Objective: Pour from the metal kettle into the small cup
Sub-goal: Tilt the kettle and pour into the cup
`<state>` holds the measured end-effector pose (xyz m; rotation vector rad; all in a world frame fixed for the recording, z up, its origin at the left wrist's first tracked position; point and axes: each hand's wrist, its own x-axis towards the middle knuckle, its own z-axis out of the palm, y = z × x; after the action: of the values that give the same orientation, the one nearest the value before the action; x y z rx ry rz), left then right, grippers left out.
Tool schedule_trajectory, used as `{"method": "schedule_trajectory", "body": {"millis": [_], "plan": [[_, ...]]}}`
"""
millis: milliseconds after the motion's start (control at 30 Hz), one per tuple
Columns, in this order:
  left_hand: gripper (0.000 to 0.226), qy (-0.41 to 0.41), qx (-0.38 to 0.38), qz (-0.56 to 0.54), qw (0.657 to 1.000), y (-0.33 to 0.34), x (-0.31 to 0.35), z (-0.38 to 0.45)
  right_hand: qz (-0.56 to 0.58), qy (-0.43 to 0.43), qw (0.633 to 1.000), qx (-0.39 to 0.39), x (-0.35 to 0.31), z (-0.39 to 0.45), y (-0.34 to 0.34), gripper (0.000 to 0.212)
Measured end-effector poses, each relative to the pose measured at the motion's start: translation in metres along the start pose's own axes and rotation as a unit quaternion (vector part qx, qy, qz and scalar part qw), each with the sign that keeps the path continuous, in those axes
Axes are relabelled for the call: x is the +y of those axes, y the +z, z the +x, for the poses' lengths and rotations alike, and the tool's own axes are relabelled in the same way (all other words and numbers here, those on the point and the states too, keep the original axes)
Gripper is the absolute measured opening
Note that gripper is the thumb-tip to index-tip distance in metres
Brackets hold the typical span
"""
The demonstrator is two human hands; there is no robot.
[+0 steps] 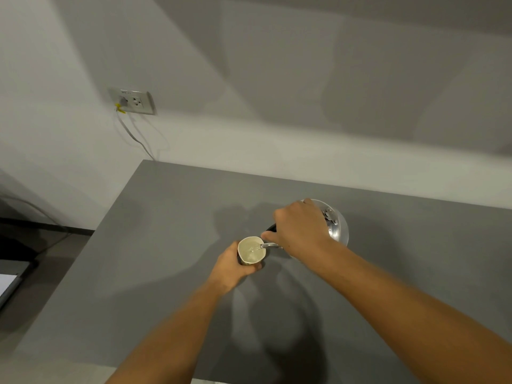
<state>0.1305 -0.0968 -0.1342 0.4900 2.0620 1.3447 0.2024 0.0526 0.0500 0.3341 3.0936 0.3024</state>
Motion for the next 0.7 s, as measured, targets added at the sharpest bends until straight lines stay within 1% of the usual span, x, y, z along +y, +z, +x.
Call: {"method": "schedule_trajectory", "body": {"millis": [233,367,567,700], "plan": [[0.065,0.005,0.002,0.003,1.0,0.0,-0.001,0.0,0.011,0.007,1.0,0.0,0.003,-0.002,0.0,0.042],[0.059,0.005,-0.005,-0.002,1.0,-0.001,0.001,-0.001,0.047,0.045,0.998,0.001,0.012,-0.003,0.001,0.04],[0.068,-0.001,-0.01,-0.006,1.0,-0.002,0.002,-0.001,0.143,0.087,0.986,-0.027,0.032,-0.003,0.013,0.051],[0.07,-0.008,-0.005,0.001,1.0,-0.002,0.001,0.0,0.229,0.136,0.963,-0.039,0.047,-0.005,0.023,0.057]]}}
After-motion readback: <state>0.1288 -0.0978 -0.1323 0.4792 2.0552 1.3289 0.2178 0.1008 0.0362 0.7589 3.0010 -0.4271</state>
